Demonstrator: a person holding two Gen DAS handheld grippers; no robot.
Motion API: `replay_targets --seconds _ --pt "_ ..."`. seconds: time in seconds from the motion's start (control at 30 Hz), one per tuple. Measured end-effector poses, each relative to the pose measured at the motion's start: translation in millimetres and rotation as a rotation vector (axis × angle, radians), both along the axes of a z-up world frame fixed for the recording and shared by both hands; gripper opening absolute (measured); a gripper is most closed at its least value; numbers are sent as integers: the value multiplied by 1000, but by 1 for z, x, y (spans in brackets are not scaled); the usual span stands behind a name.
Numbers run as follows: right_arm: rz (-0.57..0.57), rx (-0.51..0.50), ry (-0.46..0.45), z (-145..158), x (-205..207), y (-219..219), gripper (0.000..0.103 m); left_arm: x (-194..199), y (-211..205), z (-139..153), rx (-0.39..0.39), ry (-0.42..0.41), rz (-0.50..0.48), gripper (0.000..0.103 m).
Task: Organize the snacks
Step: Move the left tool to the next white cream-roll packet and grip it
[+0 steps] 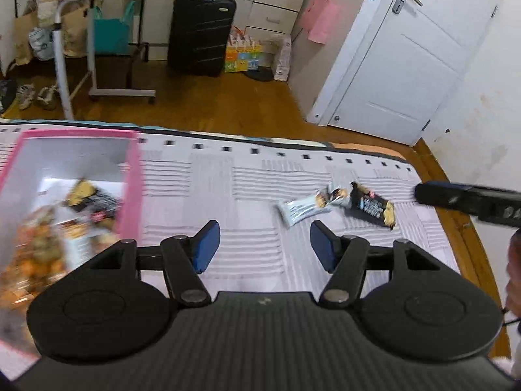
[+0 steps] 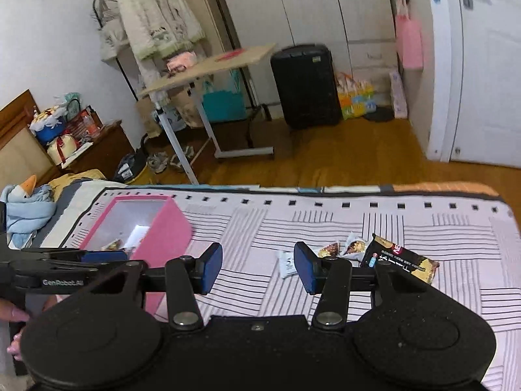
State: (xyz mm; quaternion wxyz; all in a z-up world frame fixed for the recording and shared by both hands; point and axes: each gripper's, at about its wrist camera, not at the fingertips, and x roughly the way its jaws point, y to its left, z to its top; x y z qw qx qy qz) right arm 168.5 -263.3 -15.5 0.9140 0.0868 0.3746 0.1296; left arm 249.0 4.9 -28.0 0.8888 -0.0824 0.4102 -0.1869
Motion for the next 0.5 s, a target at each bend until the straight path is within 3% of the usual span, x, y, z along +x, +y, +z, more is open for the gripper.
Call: replay_targets --seconds 0.3,0.4,0.5 --pt "-144 129 152 -86 62 -45 52 71 -71 -59 -5 40 -38 58" --pt "-155 135 209 -113 69 -50 52 90 -88 -82 -13 63 -44 58" --pt "-175 101 234 -135 73 -55 52 103 -104 -102 41 37 -68 58"
